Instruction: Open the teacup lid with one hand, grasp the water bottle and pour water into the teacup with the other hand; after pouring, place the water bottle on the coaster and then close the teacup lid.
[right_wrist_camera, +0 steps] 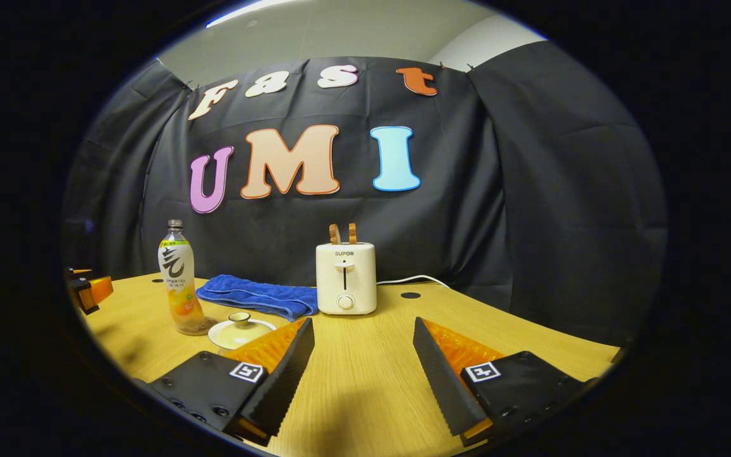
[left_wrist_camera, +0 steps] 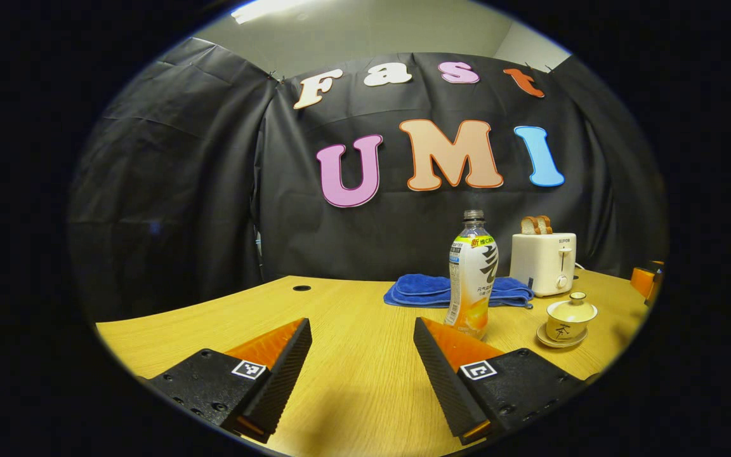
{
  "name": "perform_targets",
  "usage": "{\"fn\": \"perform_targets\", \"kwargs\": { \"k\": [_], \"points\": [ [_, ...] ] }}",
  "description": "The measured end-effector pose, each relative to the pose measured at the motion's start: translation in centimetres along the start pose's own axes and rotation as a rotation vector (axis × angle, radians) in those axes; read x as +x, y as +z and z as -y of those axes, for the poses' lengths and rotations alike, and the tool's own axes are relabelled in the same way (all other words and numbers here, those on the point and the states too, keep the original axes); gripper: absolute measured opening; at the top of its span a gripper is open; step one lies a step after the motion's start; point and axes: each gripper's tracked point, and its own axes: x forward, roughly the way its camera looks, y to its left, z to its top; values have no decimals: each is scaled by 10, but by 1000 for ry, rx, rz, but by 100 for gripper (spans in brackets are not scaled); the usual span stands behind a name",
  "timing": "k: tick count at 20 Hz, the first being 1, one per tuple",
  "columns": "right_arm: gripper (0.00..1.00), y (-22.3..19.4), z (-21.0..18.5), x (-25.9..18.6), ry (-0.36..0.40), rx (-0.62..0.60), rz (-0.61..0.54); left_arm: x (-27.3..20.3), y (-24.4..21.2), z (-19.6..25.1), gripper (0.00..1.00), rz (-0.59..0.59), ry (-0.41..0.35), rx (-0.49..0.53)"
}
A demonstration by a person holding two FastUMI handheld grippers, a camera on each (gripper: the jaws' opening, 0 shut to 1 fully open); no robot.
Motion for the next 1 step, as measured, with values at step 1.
{"fn": "perform_targets", "kwargs": {
  "k": [1],
  "points": [
    [98,0,0,1,0,0,0,0,0,0,95,0,0,0]
  ]
}}
